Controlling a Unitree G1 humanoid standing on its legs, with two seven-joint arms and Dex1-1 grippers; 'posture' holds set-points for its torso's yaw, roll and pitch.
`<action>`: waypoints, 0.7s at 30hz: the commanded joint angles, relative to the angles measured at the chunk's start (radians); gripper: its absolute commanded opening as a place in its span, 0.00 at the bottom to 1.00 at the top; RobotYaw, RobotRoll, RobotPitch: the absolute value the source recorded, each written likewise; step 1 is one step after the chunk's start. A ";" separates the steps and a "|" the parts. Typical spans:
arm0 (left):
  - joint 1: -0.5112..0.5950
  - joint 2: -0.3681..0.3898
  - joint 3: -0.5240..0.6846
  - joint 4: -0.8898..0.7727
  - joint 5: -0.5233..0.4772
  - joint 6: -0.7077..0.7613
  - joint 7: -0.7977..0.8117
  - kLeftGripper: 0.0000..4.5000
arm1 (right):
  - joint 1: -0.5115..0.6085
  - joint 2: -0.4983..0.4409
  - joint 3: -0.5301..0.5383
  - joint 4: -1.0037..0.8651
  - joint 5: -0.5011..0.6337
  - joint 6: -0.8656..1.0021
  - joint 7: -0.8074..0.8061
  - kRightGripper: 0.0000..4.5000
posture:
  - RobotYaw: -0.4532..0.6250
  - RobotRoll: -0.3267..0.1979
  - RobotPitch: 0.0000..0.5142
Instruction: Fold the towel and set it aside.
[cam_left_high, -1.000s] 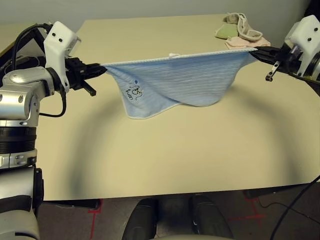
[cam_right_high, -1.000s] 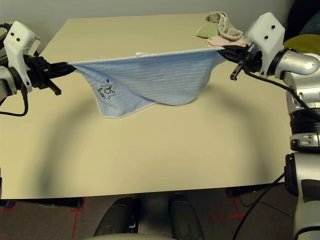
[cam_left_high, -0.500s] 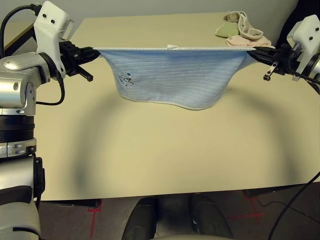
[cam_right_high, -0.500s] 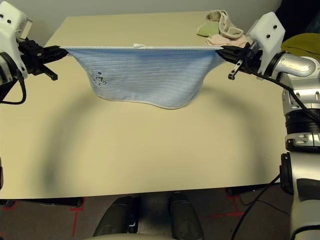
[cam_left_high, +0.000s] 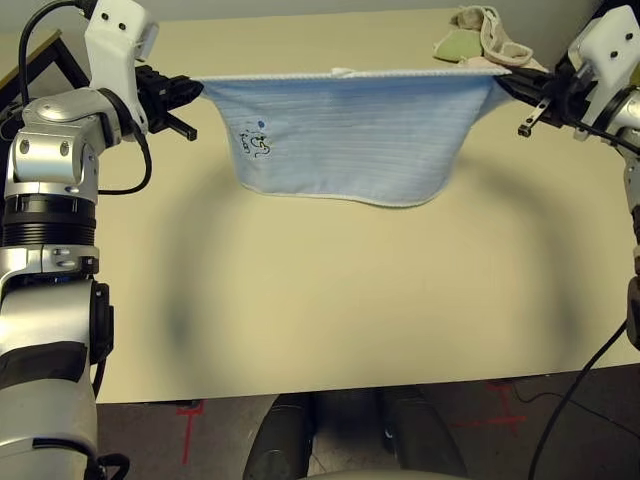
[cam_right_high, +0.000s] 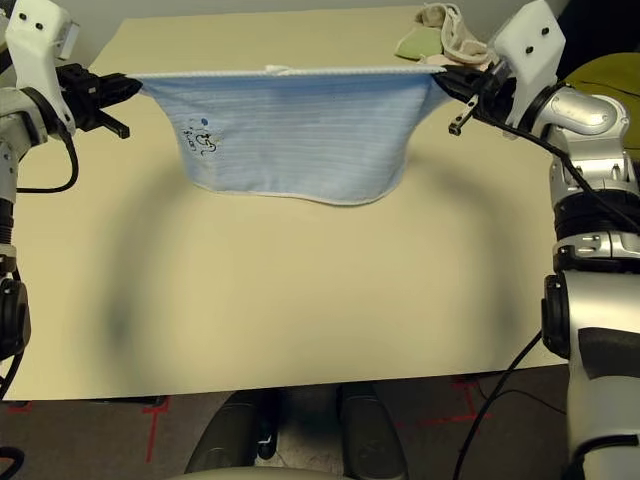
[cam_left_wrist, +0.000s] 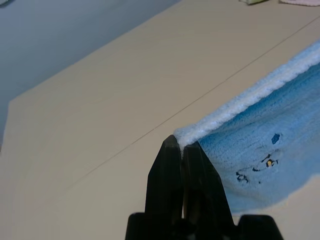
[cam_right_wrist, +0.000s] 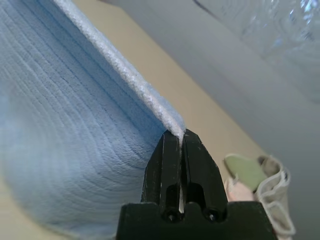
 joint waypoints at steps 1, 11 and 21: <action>0.003 0.049 0.042 0.019 0.030 0.009 0.038 0.01 | -0.002 -0.017 -0.051 0.025 0.009 -0.041 -0.050 0.00 | 0.47 0.62 0.29; 0.268 0.156 0.075 -0.287 -0.073 0.200 -0.118 0.01 | 0.212 -0.058 -0.026 -0.186 0.104 0.073 0.175 0.00 | 0.48 0.62 0.31; 0.567 0.259 0.090 -0.567 -0.207 0.352 -0.303 0.01 | 0.501 -0.117 -0.027 -0.527 0.183 0.335 0.286 0.00 | 0.47 0.62 0.30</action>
